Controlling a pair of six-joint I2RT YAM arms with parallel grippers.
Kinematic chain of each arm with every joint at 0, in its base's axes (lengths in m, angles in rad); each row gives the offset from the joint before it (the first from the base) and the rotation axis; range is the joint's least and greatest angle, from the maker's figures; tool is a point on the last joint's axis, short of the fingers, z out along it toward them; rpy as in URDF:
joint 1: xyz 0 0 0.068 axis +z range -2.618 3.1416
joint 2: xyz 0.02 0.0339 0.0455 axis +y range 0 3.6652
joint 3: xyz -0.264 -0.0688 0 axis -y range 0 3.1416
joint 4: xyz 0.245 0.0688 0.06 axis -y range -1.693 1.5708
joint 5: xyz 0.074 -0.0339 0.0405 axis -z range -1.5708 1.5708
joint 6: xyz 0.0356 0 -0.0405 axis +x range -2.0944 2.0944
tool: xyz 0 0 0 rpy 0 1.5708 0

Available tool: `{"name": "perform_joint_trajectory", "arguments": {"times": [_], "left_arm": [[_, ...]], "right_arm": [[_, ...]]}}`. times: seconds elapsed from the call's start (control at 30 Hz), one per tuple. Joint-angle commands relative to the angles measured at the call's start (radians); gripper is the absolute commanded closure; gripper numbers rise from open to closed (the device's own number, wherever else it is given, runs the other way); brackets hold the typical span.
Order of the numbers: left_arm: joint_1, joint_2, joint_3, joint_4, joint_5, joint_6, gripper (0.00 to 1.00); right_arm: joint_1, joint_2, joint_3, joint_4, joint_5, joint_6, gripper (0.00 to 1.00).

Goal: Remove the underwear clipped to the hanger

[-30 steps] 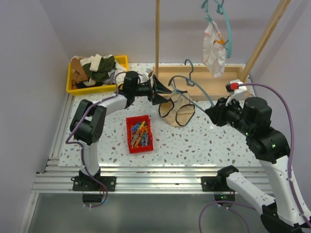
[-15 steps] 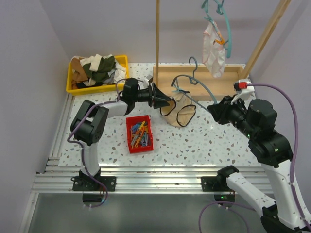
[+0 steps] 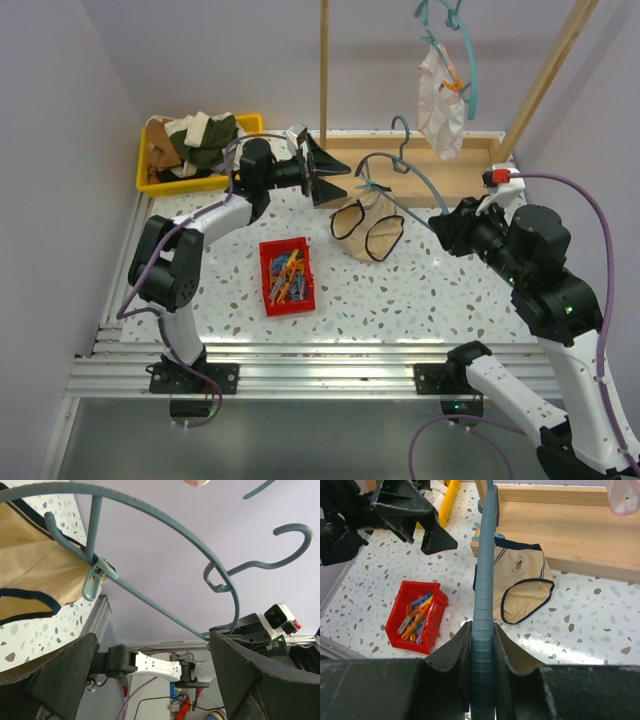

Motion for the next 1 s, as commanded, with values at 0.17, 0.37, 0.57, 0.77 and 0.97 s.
{"name": "perform_joint_trajectory", "arguments": {"times": [0.17,0.37,0.57,0.77,0.97], "left_arm": [[-0.003,0.083,0.12,-0.028,0.086,-0.034,0.0],[-0.008,0.123,0.096,0.11,0.119,-0.185,0.0],[-0.012,0.161,0.111,0.21,0.102,-0.281,0.0],[-0.026,0.194,0.12,0.222,0.116,-0.299,0.0],[-0.029,0.207,0.096,0.306,0.12,-0.344,0.09]], "right_arm": [[0.0,-0.012,0.001,0.067,-0.039,-0.046,1.0],[0.002,-0.007,-0.007,0.09,-0.094,-0.072,1.0],[0.0,-0.013,-0.016,0.095,-0.168,-0.132,1.0],[0.0,-0.01,0.004,0.087,-0.183,-0.161,1.0],[0.002,-0.001,0.015,0.086,-0.206,-0.166,1.0]]}}
